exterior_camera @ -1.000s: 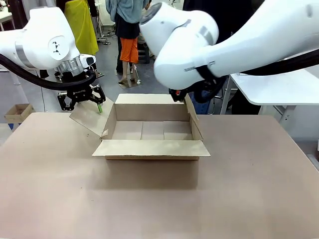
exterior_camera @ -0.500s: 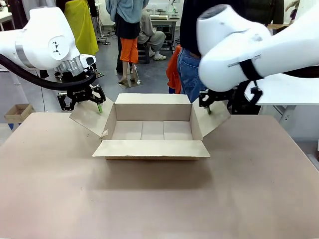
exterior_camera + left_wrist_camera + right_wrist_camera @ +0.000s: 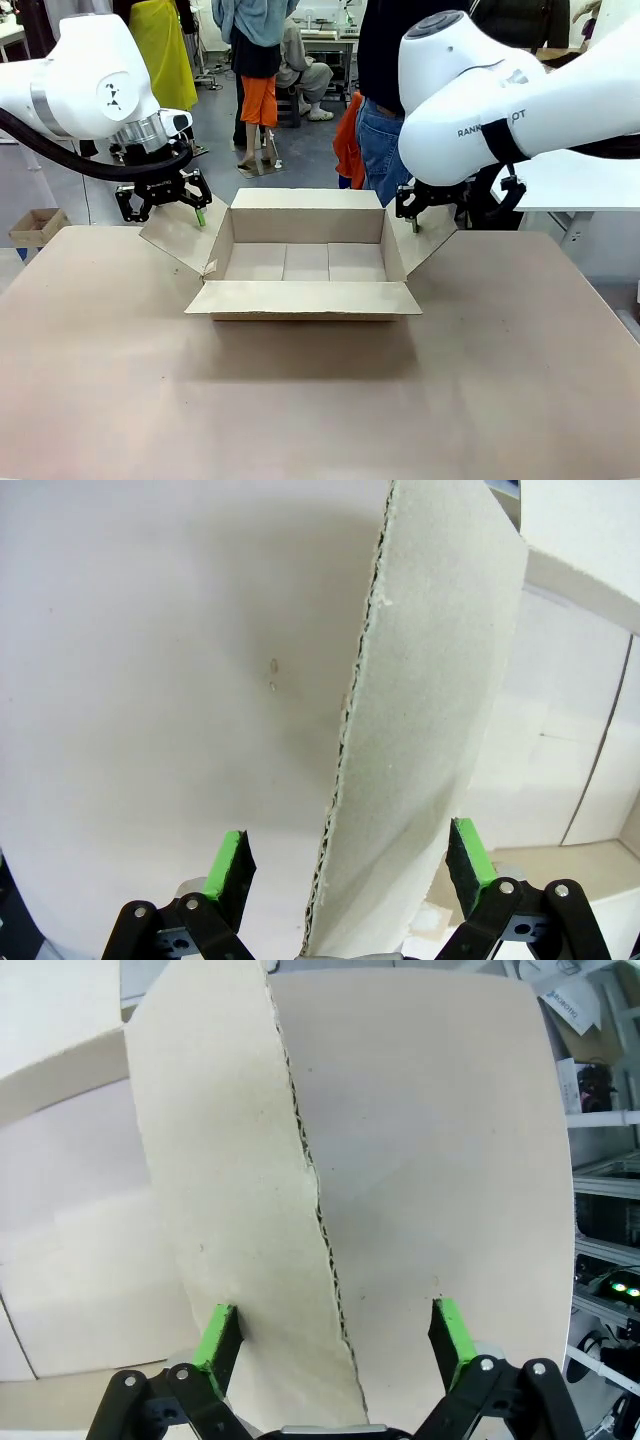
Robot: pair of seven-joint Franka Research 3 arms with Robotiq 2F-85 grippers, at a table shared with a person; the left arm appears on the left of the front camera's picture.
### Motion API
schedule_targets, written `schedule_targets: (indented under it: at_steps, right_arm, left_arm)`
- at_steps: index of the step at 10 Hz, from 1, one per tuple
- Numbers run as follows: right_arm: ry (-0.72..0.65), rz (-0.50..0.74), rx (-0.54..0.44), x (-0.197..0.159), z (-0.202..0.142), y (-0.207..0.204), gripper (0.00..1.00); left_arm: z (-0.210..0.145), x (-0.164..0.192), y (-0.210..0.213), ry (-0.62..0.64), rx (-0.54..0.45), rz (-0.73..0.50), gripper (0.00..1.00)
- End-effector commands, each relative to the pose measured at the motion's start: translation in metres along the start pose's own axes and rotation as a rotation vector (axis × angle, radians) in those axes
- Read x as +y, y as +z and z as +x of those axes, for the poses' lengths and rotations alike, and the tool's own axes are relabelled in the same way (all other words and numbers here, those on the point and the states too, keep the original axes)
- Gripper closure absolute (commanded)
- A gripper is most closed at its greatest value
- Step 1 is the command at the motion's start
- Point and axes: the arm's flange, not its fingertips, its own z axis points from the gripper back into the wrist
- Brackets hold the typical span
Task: Pack the gift set into the box.
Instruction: Place both hands on the side flaps of the Package Box and spread them outward, then lift both hands away from the flaps of the Package Box.
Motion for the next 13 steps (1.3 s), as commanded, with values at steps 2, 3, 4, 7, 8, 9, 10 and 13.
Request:
schedule_targets:
  at_steps: [2,3,4,7,8,9,10,13]
  right_arm:
    - [-0.027,-0.029,-0.014,0.0004,0.0063,-0.0002,0.00]
    - [-0.027,-0.029,-0.014,0.0004,0.0063,-0.0002,0.00]
    - [-0.027,-0.029,-0.014,0.0004,0.0063,-0.0002,0.00]
    - [-0.027,-0.029,-0.014,0.0004,0.0063,-0.0002,0.00]
    - [-0.027,-0.029,-0.014,0.0004,0.0063,-0.0002,0.00]
    - [-0.027,-0.029,-0.014,0.0004,0.0063,-0.0002,0.00]
    - [-0.027,-0.029,-0.014,0.0004,0.0063,-0.0002,0.00]
    - [-0.027,-0.029,-0.014,0.0004,0.0063,-0.0002,0.00]
  left_arm:
    - [-0.0004,-0.0005,0.0014,0.012,-0.004,0.014,0.00]
    - [-0.0004,-0.0005,0.0014,0.012,-0.004,0.014,0.00]
    - [-0.0004,-0.0005,0.0014,0.012,-0.004,0.014,0.00]
    - [-0.0004,-0.0005,0.0014,0.012,-0.004,0.014,0.00]
    - [-0.0004,-0.0005,0.0014,0.012,-0.004,0.014,0.00]
    - [-0.0004,-0.0005,0.0014,0.012,-0.004,0.014,0.00]
    - [-0.0004,-0.0005,0.0014,0.012,-0.004,0.014,0.00]
    - [-0.0004,-0.0005,0.0014,0.012,-0.004,0.014,0.00]
